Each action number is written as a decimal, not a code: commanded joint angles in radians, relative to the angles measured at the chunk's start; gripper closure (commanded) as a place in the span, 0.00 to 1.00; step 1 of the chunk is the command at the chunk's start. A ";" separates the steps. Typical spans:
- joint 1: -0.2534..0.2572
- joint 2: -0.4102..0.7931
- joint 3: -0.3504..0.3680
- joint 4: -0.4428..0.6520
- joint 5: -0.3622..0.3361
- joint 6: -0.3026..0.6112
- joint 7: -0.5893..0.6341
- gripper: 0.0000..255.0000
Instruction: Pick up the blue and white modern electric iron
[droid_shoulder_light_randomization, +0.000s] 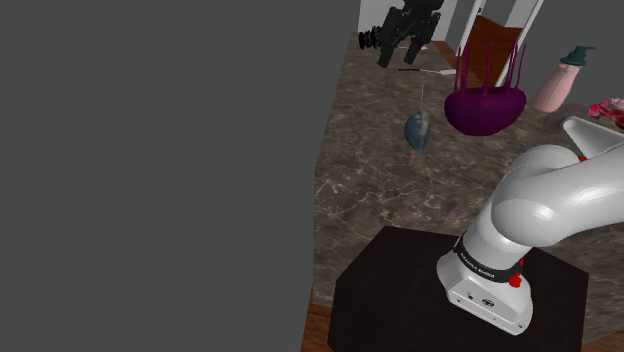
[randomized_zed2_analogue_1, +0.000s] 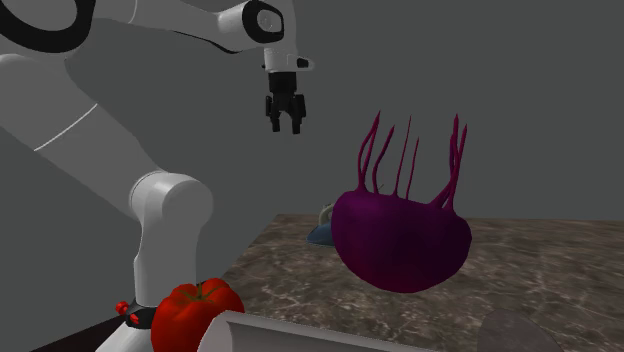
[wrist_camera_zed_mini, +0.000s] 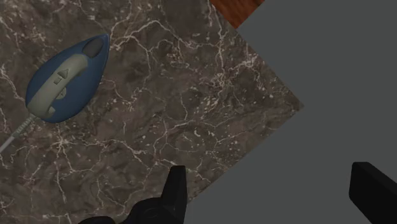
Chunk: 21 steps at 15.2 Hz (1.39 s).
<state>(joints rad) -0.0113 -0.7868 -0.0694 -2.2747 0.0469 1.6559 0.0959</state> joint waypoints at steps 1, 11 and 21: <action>0.000 0.000 0.000 0.000 0.000 0.000 0.000 0.00; -0.129 0.072 -0.080 -0.134 -0.152 0.179 0.004 0.00; -0.269 0.203 -0.172 -0.201 -0.311 0.370 0.031 0.00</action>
<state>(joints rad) -0.2673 -0.6050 -0.2326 -2.4759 -0.2481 2.0042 0.1222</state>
